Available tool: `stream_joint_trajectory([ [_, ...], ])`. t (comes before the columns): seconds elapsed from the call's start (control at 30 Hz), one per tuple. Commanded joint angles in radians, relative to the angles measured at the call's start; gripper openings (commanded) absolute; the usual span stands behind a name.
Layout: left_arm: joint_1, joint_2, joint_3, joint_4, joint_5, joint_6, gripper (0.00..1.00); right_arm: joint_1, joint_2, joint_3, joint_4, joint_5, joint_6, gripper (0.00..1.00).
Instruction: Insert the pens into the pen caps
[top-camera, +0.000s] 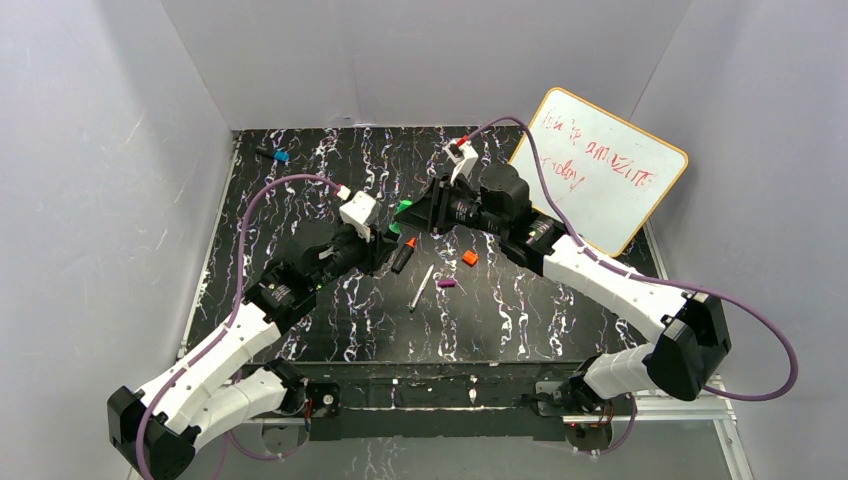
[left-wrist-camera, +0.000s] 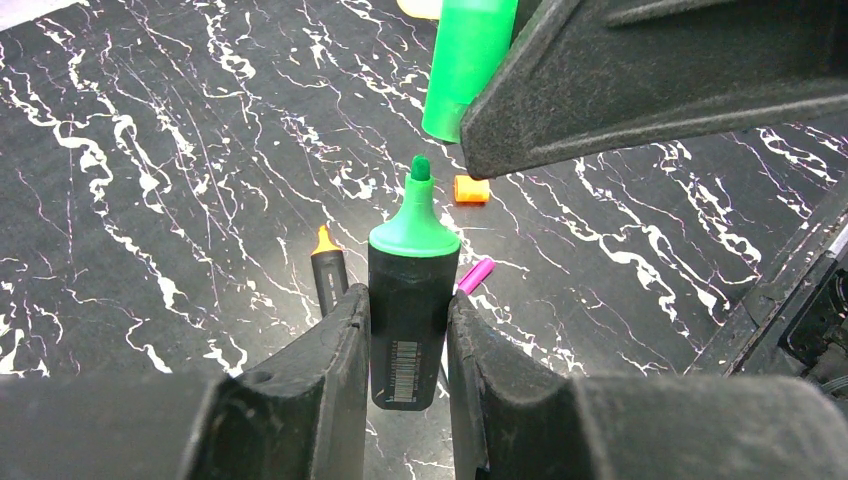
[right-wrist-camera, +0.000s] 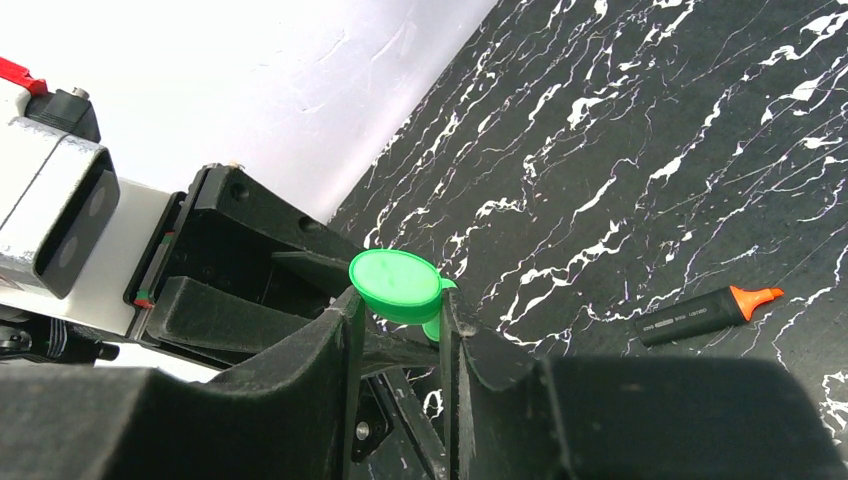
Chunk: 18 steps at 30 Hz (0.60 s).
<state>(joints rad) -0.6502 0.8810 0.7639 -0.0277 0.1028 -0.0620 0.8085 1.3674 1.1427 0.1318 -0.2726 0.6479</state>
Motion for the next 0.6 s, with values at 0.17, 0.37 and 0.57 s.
stream_joint_trajectory([
  [0.17, 0.003, -0.014, 0.019, 0.012, 0.036, 0.011, 0.00, 0.006, -0.003, 0.014, 0.023, 0.010, -0.022, 0.01],
  [0.37, 0.003, -0.020, 0.015, 0.018, 0.052, 0.012, 0.00, 0.006, 0.010, 0.012, 0.026, 0.006, -0.025, 0.01],
  [0.57, 0.003, -0.031, 0.011, 0.023, 0.052, 0.011, 0.00, 0.005, 0.022, 0.011, 0.026, 0.002, -0.027, 0.01],
])
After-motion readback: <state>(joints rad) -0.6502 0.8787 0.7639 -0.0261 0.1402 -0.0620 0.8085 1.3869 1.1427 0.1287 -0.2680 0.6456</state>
